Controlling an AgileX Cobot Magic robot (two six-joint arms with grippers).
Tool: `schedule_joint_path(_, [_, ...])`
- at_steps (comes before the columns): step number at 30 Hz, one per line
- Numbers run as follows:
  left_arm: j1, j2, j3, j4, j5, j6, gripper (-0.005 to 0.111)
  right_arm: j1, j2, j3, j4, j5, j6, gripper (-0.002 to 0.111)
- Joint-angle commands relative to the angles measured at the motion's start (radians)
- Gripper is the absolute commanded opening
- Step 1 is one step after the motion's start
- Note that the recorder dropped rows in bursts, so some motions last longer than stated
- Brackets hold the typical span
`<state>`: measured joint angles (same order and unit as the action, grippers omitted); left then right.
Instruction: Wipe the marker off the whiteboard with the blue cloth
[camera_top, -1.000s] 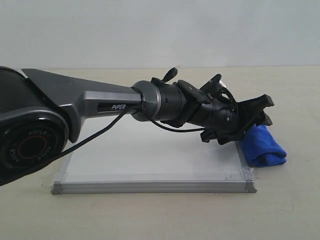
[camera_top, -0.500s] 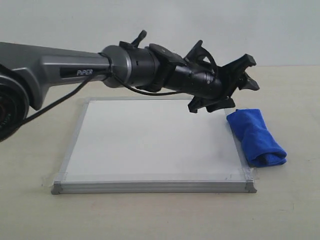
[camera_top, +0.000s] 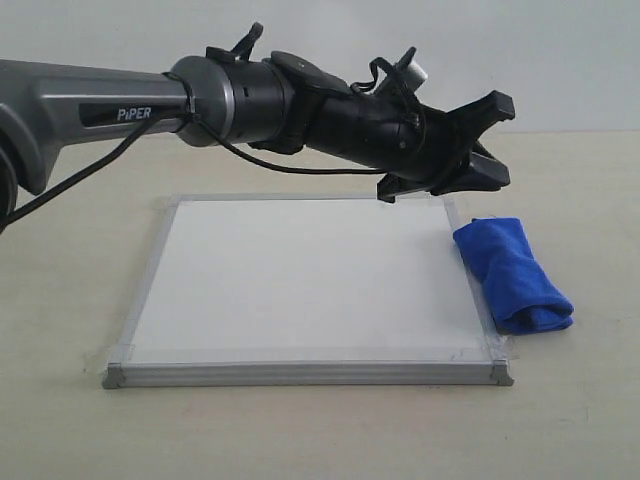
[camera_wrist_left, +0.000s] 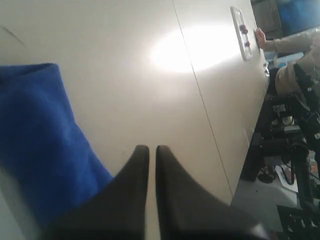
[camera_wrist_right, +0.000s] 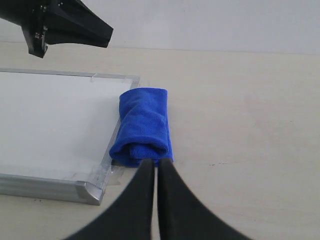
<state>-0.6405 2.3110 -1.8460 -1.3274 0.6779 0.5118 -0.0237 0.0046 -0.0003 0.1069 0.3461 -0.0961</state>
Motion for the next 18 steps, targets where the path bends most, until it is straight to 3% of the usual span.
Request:
schedule_joint_path(1, [0.001,-0.013,-0.005,0.002,0.030,0.021,0.005,-0.002,-0.005,0.000,-0.009,-0.004,-0.006,0.000])
schedule_joint_path(10, [0.005,-0.013,-0.005,0.009,0.018,0.197,0.005,-0.002,-0.005,0.000,-0.009,-0.004,-0.006,0.000])
schedule_joint_path(15, [0.027,-0.018,-0.005,0.002,0.029,0.552,0.005,-0.002,-0.005,0.000,-0.009,-0.004,-0.006,0.000])
schedule_joint_path(18, [0.051,-0.043,-0.005,0.002,0.058,0.645,0.005,-0.002,-0.005,0.000,-0.009,-0.004,-0.006,0.000])
